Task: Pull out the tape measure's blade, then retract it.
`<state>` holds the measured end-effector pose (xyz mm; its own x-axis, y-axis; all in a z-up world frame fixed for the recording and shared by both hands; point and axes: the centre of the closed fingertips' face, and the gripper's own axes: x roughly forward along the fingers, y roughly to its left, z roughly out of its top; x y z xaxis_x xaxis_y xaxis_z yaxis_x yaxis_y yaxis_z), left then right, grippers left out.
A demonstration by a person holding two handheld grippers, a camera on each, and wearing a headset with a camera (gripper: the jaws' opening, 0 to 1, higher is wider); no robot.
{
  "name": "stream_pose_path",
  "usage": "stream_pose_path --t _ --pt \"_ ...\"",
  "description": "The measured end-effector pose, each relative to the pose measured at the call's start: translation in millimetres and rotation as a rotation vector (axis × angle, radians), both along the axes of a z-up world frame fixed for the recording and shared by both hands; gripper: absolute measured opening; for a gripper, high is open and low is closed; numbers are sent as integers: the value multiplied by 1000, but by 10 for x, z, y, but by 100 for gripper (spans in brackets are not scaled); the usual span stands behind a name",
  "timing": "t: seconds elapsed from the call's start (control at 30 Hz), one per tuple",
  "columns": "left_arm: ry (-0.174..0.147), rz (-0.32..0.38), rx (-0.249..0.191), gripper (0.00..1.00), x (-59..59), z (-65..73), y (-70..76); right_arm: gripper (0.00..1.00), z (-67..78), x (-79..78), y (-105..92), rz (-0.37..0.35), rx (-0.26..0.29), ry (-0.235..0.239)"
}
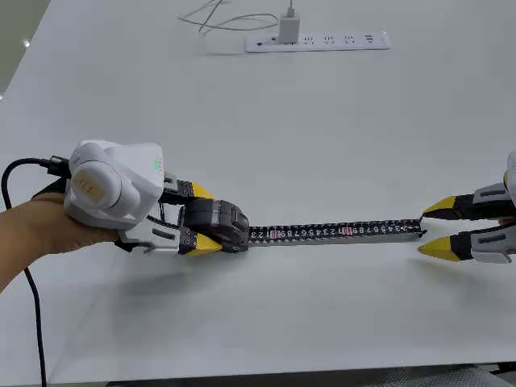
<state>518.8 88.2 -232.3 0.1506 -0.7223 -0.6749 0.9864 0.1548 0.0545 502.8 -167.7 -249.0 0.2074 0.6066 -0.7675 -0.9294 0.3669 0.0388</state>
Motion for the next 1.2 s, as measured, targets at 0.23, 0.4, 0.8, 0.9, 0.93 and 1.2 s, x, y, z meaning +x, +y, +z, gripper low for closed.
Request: stream_pose_path --t 0.23,0.4,0.8,0.9,0.93,1.2 --pt "5 74 -56 41 38 90 67 30 40 -15 -12 -23 10 -9" --pt "1 131 -100 47 46 159 109 32 77 13 12 -87 38 -2" --pt "27 331 -177 65 -31 272 258 49 164 110 87 -255 124 -26" --pt "22 382 -185 69 -38 274 310 55 174 80 129 -281 135 -26" --pt "31 399 -191 71 -60 274 315 57 171 64 144 -295 140 -18" --pt "45 514 -235 83 -162 308 381 67 224 -32 227 -347 163 -30"
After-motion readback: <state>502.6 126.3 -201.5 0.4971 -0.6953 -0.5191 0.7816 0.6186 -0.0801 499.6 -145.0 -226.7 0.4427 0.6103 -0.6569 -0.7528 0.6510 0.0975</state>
